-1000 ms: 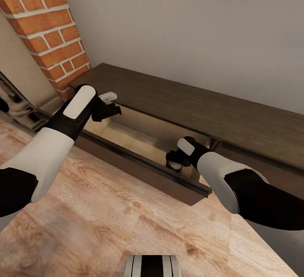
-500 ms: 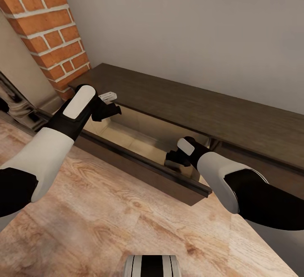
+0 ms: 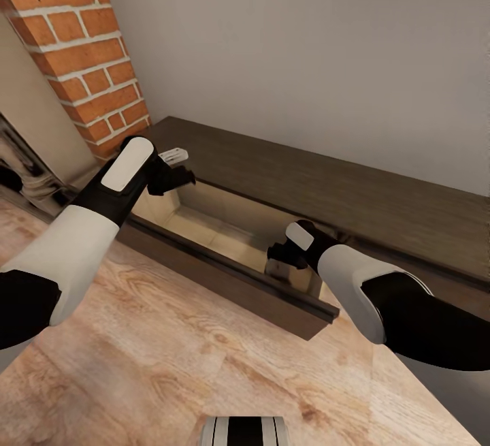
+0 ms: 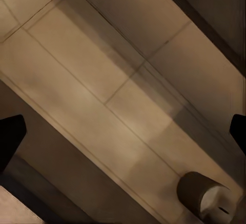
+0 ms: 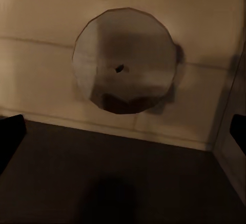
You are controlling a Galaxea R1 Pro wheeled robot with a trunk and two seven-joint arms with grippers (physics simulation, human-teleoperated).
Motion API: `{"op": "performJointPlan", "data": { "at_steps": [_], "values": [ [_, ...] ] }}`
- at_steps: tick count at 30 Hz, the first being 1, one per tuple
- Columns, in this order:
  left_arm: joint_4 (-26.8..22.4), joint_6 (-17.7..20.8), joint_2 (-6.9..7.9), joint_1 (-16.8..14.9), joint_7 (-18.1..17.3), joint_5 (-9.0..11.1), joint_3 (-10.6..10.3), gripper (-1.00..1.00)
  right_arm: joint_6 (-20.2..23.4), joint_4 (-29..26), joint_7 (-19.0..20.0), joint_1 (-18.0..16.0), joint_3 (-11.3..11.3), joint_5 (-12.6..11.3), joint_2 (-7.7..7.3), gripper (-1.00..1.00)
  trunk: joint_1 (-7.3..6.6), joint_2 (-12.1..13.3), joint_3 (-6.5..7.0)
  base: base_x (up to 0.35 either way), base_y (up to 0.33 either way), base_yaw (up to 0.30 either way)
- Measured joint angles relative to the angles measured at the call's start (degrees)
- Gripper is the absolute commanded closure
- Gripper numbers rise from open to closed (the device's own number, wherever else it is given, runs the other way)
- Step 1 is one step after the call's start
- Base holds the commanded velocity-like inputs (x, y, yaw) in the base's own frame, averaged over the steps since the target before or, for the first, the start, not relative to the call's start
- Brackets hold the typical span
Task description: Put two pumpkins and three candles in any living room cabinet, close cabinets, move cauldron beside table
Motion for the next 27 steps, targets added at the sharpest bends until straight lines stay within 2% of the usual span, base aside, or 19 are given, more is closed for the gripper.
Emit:
{"op": "performJointPlan", "data": {
  "at_steps": [27],
  "values": [
    [0.30,0.00,0.09,0.01,-0.15,0.06,0.18,-1.00,4.37,0.00,-0.03,0.00,-0.27,-0.11,0.00,-1.00,-0.70,0.36,5.99,0.000,0.000,0.000]
  ]
}}
